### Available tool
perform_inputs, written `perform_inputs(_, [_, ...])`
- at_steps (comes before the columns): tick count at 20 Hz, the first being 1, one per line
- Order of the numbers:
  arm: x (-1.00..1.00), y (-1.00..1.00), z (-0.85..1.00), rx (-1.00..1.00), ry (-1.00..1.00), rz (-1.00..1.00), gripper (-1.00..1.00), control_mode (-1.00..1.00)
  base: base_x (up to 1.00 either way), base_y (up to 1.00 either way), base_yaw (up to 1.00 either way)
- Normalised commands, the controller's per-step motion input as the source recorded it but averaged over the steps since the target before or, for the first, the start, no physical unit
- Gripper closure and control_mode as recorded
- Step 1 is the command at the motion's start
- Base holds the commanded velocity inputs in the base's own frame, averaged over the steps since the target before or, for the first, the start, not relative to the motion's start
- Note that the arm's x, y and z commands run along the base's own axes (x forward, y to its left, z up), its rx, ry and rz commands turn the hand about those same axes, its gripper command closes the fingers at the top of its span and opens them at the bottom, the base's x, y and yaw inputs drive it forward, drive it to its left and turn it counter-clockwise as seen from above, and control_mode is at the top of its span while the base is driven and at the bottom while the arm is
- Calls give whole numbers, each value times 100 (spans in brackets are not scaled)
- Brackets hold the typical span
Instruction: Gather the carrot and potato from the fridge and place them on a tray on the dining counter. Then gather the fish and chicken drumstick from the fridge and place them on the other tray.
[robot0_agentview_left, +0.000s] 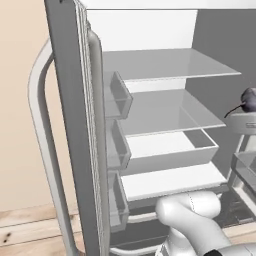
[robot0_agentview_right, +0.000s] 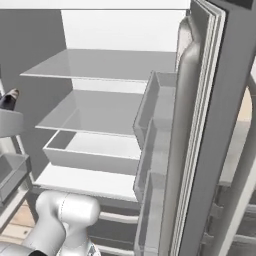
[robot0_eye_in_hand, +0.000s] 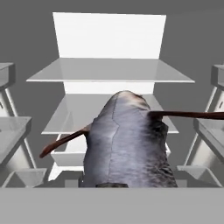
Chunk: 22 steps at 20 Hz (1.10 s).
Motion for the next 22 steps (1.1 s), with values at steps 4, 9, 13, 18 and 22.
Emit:
perform_inputs(4, [0,0,0,0,0,0,100,100,-7,43,-33])
perform_inputs(9, [0,0,0,0,0,0,100,100,-11,45,-42])
perform_inputs(13, [0,0,0,0,0,0,100,100,-27,35,-49])
perform_inputs(18, [0,0,0,0,0,0,100,100,-26,32,-55])
perform_inputs(22, [0,0,0,0,0,0,100,100,-15,18,-62])
